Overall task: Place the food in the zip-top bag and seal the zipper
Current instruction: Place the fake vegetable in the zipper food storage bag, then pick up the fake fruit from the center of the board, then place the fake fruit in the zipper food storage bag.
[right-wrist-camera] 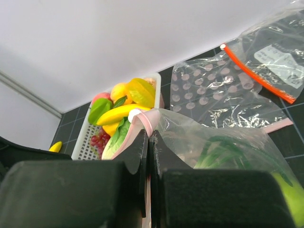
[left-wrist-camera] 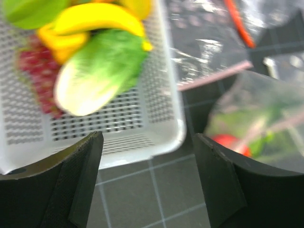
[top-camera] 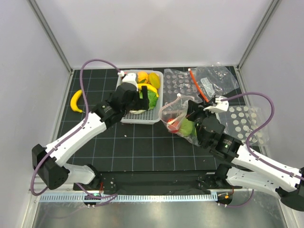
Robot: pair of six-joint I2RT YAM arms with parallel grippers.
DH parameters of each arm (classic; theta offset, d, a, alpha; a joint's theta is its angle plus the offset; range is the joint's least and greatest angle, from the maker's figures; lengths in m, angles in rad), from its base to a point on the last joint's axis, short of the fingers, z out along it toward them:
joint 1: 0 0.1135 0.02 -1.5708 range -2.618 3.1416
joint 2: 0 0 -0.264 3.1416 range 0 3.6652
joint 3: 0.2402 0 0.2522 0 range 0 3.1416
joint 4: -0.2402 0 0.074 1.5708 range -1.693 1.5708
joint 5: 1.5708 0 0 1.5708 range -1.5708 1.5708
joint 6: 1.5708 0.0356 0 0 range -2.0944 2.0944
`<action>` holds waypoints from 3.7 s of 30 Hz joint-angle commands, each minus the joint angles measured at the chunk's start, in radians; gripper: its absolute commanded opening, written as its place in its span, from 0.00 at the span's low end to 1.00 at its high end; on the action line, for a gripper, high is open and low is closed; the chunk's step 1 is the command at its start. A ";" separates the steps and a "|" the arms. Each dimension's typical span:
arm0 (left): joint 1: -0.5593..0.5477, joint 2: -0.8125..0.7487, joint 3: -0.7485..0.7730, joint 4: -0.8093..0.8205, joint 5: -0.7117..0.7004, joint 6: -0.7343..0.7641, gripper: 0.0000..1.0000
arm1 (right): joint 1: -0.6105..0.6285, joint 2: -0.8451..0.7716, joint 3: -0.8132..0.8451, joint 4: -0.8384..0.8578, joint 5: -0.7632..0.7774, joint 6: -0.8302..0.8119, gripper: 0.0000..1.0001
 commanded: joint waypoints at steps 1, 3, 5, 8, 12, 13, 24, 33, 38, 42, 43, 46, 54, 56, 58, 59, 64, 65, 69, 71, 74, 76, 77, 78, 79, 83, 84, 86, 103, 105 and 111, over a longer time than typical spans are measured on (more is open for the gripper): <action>0.079 -0.035 -0.037 0.011 -0.138 -0.040 0.84 | 0.004 -0.012 0.007 0.024 0.112 -0.010 0.01; 0.123 -0.064 -0.055 0.011 -0.183 -0.076 1.00 | 0.004 -0.006 -0.002 0.040 0.128 -0.020 0.01; 0.189 -0.079 -0.081 0.014 -0.228 -0.104 1.00 | 0.004 0.003 -0.002 0.041 0.131 -0.030 0.01; 0.300 -0.082 -0.083 0.011 -0.148 -0.195 1.00 | 0.004 0.003 -0.002 0.043 0.120 -0.042 0.01; 0.447 -0.030 0.045 -0.078 -0.045 -0.177 1.00 | 0.004 -0.002 -0.028 0.083 0.080 -0.089 0.01; 0.494 0.003 0.084 -0.116 -0.046 -0.146 1.00 | 0.004 -0.003 -0.031 0.087 0.053 -0.112 0.01; 0.886 0.349 0.431 -0.448 -0.095 0.175 1.00 | 0.001 -0.003 -0.056 0.133 -0.030 -0.177 0.01; 0.906 0.658 0.608 -0.488 -0.107 0.337 1.00 | 0.001 -0.025 -0.085 0.169 -0.060 -0.203 0.01; 0.946 0.783 0.695 -0.568 -0.160 0.356 1.00 | -0.005 -0.054 -0.085 0.158 -0.070 -0.188 0.01; 1.007 0.786 0.623 -0.496 -0.094 0.332 1.00 | -0.007 -0.071 -0.097 0.164 -0.086 -0.174 0.01; 1.012 0.792 0.600 -0.485 -0.085 0.331 0.99 | -0.008 -0.066 -0.099 0.164 -0.087 -0.171 0.01; 1.016 0.853 0.621 -0.495 -0.063 0.331 0.97 | -0.010 -0.061 -0.097 0.162 -0.087 -0.165 0.01; 1.016 1.038 0.782 -0.627 -0.040 0.279 0.84 | -0.010 -0.058 -0.105 0.172 -0.095 -0.162 0.01; 1.016 1.059 0.783 -0.618 -0.010 0.263 0.80 | -0.012 -0.061 -0.108 0.173 -0.092 -0.162 0.01; 1.016 1.067 0.788 -0.615 0.000 0.235 0.75 | -0.013 -0.066 -0.116 0.181 -0.092 -0.163 0.01; 1.018 1.068 0.790 -0.612 0.006 0.227 0.64 | -0.012 -0.068 -0.117 0.181 -0.090 -0.165 0.01; 1.018 1.036 0.777 -0.597 0.018 0.190 0.21 | -0.013 -0.074 -0.116 0.181 -0.093 -0.163 0.01; 1.018 1.025 0.771 -0.592 0.024 0.187 0.18 | -0.013 -0.072 -0.114 0.182 -0.093 -0.165 0.01; 1.007 0.956 0.745 -0.569 0.108 0.169 0.00 | -0.013 -0.077 -0.114 0.181 -0.090 -0.165 0.01; 0.975 0.898 0.741 -0.565 0.129 0.164 0.00 | -0.013 -0.075 -0.116 0.184 -0.096 -0.168 0.01; 0.918 0.802 0.753 -0.563 0.175 0.158 0.00 | -0.015 -0.074 -0.114 0.176 -0.099 -0.166 0.01; 0.891 0.751 0.750 -0.552 0.249 0.140 0.00 | -0.015 -0.072 -0.116 0.176 -0.103 -0.172 0.01; 0.863 0.695 0.742 -0.548 0.280 0.132 0.00 | -0.013 -0.071 -0.116 0.176 -0.103 -0.175 0.01; 0.849 0.665 0.731 -0.539 0.319 0.121 0.00 | -0.015 -0.071 -0.114 0.176 -0.103 -0.177 0.01; 0.837 0.628 0.712 -0.525 0.349 0.095 0.00 | -0.013 -0.069 -0.114 0.176 -0.107 -0.178 0.01; 0.719 0.443 0.543 -0.370 0.562 -0.027 0.00 | -0.015 -0.069 -0.112 0.181 -0.133 -0.189 0.01; 0.690 0.368 0.462 -0.300 0.605 -0.056 0.00 | -0.015 -0.068 -0.111 0.182 -0.145 -0.191 0.01; 0.580 0.294 0.387 -0.221 0.603 -0.118 0.00 | -0.015 -0.058 -0.100 0.179 -0.205 -0.206 0.01; -0.076 -0.131 -0.190 0.271 -0.077 0.123 0.00 | -0.015 0.000 -0.025 0.089 -0.245 -0.192 0.01; -0.093 -0.163 -0.215 0.273 -0.094 0.126 0.00 | -0.015 0.009 -0.014 0.081 -0.227 -0.185 0.01; -0.186 -0.147 -0.189 0.265 -0.294 0.271 0.00 | -0.015 0.003 -0.008 0.078 -0.164 -0.152 0.01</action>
